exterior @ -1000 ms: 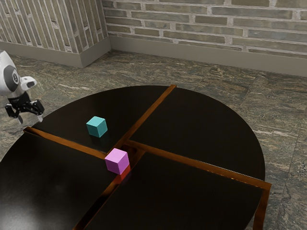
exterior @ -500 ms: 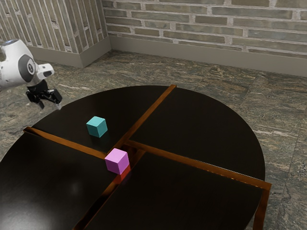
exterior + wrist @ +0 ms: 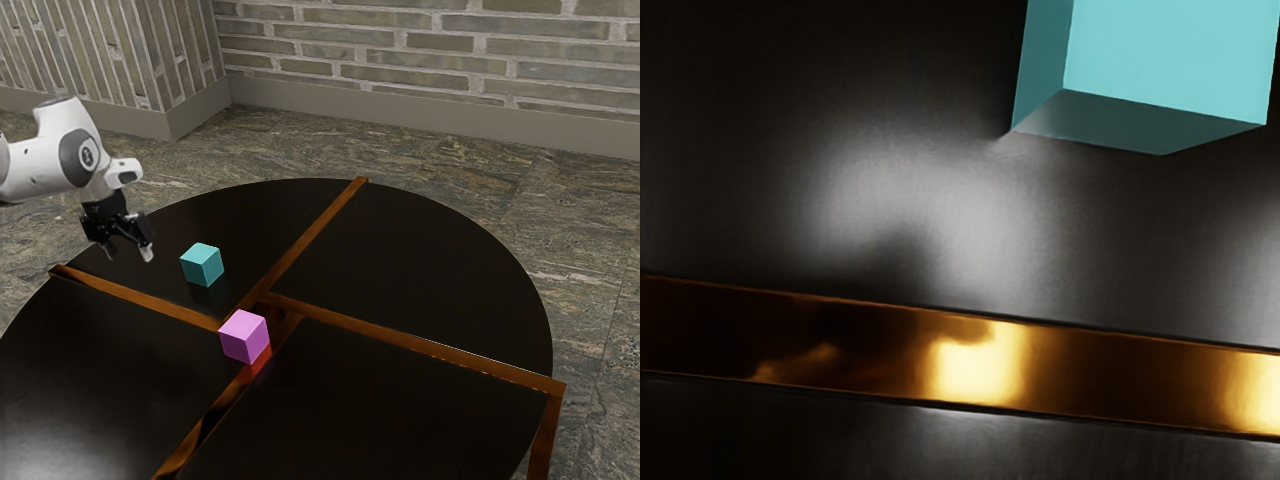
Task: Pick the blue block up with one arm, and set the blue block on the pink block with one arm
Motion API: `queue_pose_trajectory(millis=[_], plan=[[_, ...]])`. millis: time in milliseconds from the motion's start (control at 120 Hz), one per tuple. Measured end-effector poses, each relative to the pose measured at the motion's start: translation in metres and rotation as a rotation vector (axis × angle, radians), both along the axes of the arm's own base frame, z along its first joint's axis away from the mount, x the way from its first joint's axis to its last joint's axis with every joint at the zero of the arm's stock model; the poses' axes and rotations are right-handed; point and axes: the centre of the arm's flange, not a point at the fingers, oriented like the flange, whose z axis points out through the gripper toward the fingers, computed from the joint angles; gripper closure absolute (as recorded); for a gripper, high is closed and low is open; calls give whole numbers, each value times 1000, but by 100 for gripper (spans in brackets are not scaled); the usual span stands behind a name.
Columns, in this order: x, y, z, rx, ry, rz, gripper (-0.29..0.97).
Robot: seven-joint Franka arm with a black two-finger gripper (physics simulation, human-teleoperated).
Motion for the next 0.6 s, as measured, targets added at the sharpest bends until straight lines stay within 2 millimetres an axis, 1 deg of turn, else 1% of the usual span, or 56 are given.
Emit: queue_pose_trajectory(millis=[33, 100, 150, 225, 292, 383, 475, 600], plan=[[5, -8, 0, -1, -6, -14, 0], [19, -33, 2, -3, -21, -53, 0], [31, -41, 10, 7, -45, -69, 0], [42, -49, 19, 18, -66, -89, 0], [55, -51, 13, 30, -68, -104, 0], [72, -55, 14, 44, -84, -129, 0], [90, -64, 2, 38, -83, -156, 0], [100, -69, -19, 36, -61, -175, 0]])
